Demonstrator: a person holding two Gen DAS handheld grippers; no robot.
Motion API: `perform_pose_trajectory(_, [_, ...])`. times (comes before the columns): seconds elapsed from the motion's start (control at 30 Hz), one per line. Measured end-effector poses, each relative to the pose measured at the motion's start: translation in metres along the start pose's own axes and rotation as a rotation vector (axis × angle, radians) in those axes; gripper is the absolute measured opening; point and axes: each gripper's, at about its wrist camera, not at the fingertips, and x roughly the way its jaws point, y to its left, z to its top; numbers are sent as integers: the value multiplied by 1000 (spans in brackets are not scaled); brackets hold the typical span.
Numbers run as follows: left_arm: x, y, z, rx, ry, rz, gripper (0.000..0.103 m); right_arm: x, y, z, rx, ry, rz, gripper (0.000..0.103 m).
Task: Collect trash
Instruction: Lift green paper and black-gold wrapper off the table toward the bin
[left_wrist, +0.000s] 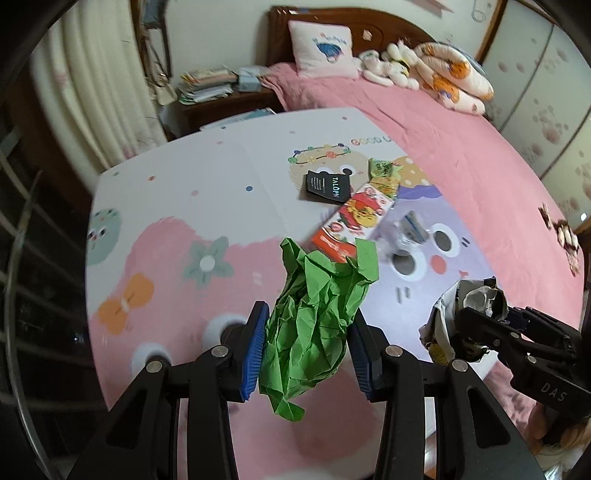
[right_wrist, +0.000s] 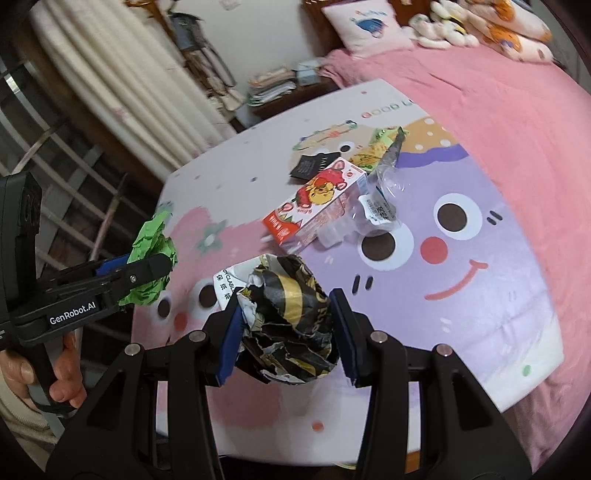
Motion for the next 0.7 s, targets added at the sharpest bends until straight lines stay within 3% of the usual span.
perform_pose_trajectory(0.37, [-83, -91, -116, -116, -80, 77, 42, -90, -38, -81, -116, 26, 69, 42])
perform_pose_trajectory(0.7, [-116, -137, -209, -135, -29, 118, 42, -122, -65, -151, -141, 98, 105, 42])
